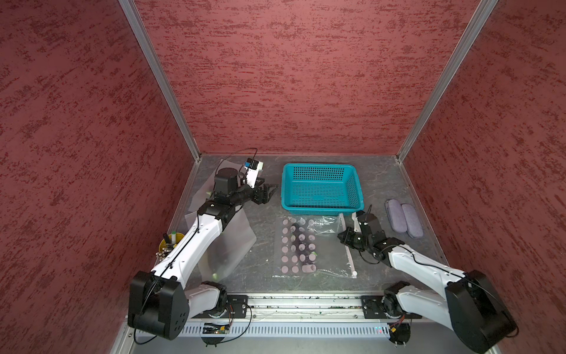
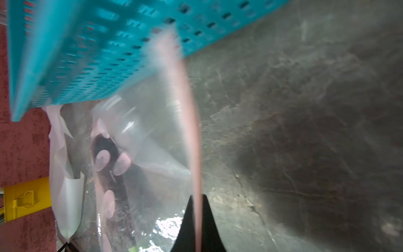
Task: Place the eggplant in a zip-top bag and seal the zipper
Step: Place the zipper food storage bag at the center of the board.
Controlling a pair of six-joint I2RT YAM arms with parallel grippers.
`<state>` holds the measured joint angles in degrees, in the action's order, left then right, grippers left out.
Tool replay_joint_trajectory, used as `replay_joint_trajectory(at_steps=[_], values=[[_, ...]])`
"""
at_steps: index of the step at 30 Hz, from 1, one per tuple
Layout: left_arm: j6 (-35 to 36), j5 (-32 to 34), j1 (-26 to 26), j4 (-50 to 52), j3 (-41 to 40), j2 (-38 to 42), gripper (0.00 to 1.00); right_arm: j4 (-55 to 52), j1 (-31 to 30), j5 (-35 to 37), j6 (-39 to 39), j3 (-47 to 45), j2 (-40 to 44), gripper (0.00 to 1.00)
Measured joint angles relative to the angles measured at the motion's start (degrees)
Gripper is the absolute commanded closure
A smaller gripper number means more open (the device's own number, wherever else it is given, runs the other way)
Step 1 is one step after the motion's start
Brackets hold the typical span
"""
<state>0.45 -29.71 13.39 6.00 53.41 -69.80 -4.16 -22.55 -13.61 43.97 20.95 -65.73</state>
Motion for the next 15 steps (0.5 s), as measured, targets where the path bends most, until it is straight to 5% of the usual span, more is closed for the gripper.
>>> replay_joint_trajectory(at_steps=[4, 10, 15], values=[[-0.17, 0.5, 0.0, 0.11, 0.0, -0.17, 0.24, 3.08, 1.46, 1.38, 1.81, -1.6, -2.01, 0.98], [-0.44, 1.92, 0.0, 0.68, 0.0, -0.57, 0.24, 6.12, 2.03, 3.61, 2.1, -1.38, -3.48, 0.4], [-1.73, 4.0, -0.44, 1.42, 0.0, -0.76, 0.18, 3.61, 2.75, 7.89, -0.74, 0.83, -1.64, 0.18]])
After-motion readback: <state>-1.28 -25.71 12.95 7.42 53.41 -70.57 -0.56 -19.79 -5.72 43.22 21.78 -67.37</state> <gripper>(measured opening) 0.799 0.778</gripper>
